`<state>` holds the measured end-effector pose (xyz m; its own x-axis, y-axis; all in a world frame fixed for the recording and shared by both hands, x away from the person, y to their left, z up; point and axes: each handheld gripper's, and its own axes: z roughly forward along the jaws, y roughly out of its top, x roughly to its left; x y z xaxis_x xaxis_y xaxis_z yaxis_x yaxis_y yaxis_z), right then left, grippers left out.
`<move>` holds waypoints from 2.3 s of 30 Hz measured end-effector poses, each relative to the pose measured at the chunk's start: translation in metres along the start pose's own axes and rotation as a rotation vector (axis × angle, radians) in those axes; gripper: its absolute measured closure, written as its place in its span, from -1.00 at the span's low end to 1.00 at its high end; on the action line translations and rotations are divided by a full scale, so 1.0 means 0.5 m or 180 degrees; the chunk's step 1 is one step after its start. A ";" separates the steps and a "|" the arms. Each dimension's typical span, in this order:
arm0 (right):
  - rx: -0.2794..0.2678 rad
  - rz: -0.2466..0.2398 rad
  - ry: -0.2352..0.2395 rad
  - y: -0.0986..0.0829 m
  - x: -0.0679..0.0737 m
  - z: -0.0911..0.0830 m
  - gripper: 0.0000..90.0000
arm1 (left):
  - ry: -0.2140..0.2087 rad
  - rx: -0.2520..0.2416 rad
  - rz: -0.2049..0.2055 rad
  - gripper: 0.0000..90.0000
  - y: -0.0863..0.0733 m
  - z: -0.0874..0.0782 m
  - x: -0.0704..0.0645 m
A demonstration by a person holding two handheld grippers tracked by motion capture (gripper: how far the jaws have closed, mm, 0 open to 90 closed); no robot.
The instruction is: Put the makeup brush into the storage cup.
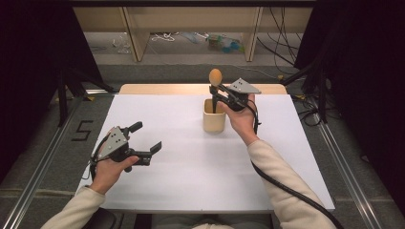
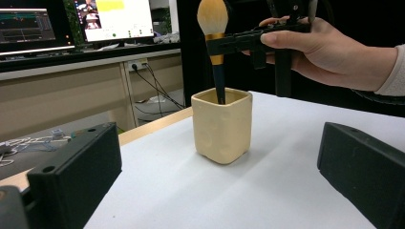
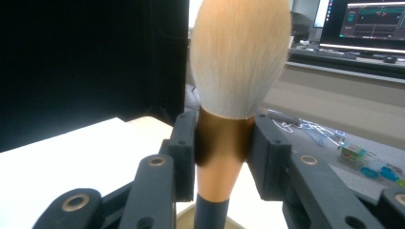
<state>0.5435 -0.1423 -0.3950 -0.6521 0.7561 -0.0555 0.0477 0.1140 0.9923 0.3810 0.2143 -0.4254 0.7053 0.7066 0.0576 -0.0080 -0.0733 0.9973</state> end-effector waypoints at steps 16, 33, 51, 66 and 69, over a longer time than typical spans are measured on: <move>0.0065 -0.0020 0.0000 -0.007 0.000 0.001 0.48 | 0.0005 0.0010 -0.0003 -0.98 0.000 0.000 -0.001; 0.0142 0.0051 0.0020 -0.012 0.001 0.001 0.48 | 0.0009 0.0025 0.0008 -0.98 -0.001 0.000 -0.001; 0.0090 0.0011 -0.0018 -0.015 -0.003 0.003 0.48 | 0.0010 0.0020 0.0009 -0.98 -0.001 0.000 0.000; 0.0150 0.0081 -0.0019 -0.021 -0.002 0.003 0.48 | 0.0012 0.0024 0.0012 -0.98 -0.001 0.000 0.000; 0.0137 0.0086 -0.0023 -0.021 -0.002 0.004 0.47 | 0.0011 0.0024 0.0010 -0.98 -0.001 0.000 0.000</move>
<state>0.5450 -0.1429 -0.4057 -0.6448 0.7638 -0.0297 0.0978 0.1210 0.9878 0.3808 0.2142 -0.4257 0.7028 0.7087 0.0608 -0.0048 -0.0808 0.9967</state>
